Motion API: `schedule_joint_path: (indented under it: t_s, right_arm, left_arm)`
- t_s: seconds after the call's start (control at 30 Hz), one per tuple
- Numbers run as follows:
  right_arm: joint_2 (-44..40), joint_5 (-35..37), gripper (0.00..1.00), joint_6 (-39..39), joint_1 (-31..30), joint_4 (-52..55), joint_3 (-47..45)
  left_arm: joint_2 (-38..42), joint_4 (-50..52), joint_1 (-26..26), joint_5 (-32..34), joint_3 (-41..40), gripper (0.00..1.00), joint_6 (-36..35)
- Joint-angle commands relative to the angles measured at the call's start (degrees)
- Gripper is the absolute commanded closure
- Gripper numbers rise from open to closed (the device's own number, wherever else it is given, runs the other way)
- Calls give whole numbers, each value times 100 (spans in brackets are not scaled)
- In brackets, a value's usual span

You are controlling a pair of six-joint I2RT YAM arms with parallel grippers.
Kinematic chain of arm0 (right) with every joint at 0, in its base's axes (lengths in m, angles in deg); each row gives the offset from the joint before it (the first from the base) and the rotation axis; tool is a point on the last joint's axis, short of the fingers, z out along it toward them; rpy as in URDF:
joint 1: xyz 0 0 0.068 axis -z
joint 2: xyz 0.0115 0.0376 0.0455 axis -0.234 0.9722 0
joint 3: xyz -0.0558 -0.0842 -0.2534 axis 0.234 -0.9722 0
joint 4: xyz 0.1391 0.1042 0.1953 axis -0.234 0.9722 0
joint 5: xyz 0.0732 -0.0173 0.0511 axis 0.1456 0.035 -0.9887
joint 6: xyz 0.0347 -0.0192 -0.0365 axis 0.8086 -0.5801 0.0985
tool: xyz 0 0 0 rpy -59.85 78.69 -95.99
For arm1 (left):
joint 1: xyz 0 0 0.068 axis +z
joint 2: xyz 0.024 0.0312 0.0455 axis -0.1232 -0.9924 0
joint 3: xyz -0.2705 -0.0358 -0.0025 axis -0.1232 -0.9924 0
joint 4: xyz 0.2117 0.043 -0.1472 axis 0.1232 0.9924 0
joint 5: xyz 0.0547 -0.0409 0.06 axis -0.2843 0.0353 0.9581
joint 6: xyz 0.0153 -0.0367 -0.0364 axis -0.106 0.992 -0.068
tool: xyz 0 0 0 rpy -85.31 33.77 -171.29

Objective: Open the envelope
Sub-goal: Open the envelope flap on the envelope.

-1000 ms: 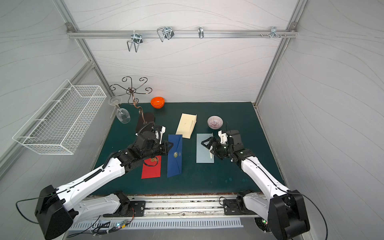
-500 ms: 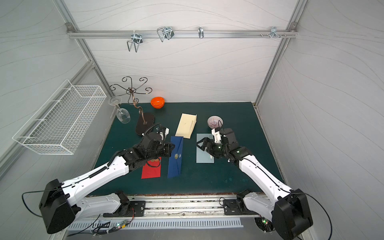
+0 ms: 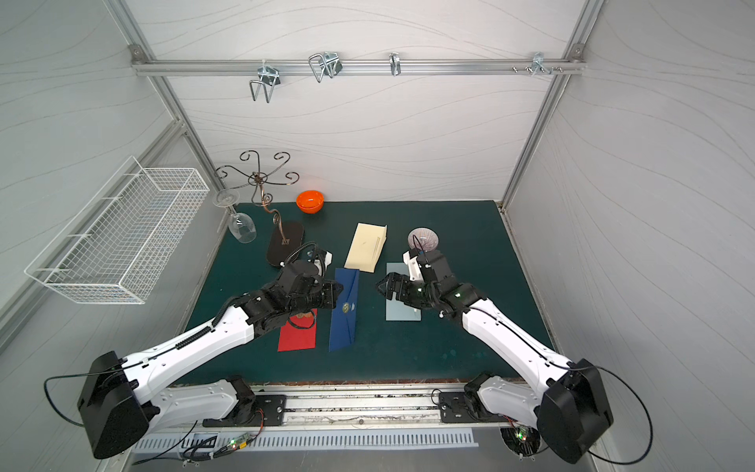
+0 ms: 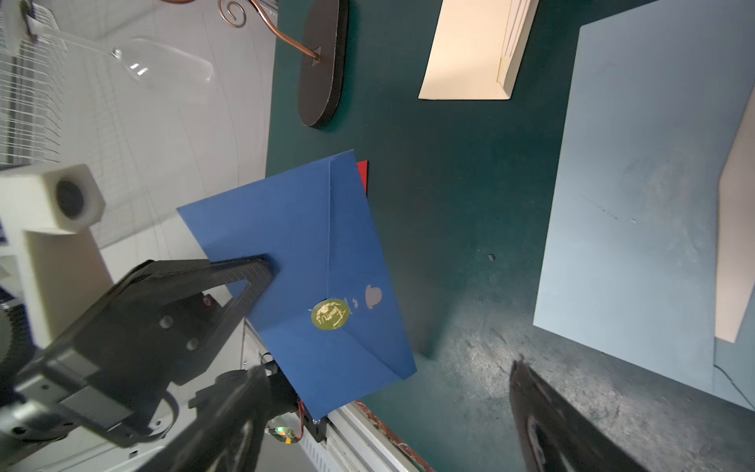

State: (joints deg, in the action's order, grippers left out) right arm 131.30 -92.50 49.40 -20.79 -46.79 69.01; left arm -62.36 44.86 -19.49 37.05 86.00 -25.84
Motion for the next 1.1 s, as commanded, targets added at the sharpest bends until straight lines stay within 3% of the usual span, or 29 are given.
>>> schedule_joint_path:
  t_s: [0.0,0.1,0.53,0.7,0.87,1.07]
  right_arm:
    - [-24,-252,100,131,-73,-438,9]
    - [78,-305,99,138,-142,-457,24]
    - [603,-204,96,150,-149,-358,-36]
    - [597,-136,94,119,-118,-154,22]
    - [644,-95,90,111,-108,38,88]
    - [650,311,79,-8,-33,1053,454]
  left_arm:
    - [-13,-115,12,117,297,32,-64]
    - [-31,-183,12,-11,359,35,-36]
    - [-17,-976,11,-345,321,63,287]
    - [-11,-749,13,-262,326,77,204]
    - [28,-492,11,-236,373,100,60]
    - [144,25,11,-72,372,100,-191]
